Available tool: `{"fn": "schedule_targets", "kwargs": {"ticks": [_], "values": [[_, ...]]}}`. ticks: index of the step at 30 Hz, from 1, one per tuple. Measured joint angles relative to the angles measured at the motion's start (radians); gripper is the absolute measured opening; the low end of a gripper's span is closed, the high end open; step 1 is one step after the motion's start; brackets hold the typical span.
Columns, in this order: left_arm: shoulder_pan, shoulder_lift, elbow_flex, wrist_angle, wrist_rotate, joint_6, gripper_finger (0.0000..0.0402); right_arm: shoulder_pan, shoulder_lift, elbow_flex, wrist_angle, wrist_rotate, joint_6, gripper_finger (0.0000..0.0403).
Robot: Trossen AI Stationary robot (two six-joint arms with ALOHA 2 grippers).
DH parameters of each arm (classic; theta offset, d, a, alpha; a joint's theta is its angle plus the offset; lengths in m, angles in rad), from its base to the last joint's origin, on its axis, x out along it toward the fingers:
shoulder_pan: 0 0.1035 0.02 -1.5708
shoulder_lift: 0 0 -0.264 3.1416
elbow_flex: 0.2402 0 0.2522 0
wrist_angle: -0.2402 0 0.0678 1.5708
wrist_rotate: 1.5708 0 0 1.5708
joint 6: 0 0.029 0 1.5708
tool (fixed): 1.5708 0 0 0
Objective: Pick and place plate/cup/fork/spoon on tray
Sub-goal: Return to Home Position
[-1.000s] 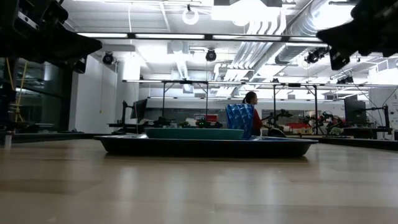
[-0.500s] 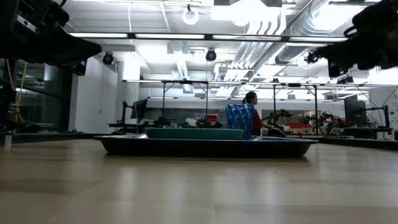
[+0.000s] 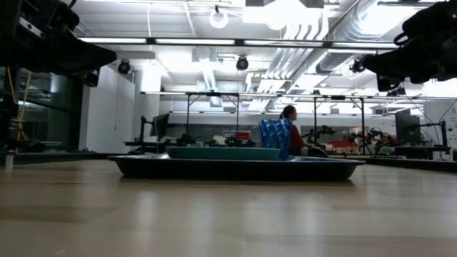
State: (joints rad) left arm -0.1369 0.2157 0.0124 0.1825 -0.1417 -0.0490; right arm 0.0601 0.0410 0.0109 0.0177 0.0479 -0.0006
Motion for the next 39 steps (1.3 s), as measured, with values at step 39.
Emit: {"fn": "schedule_targets", "kwargs": {"ticks": [39], "values": [[0.06,-0.104,0.0,-0.007,0.0,0.0,0.0001,0.0,0.0,0.001,-0.002,0.001,0.0,0.0]]}}
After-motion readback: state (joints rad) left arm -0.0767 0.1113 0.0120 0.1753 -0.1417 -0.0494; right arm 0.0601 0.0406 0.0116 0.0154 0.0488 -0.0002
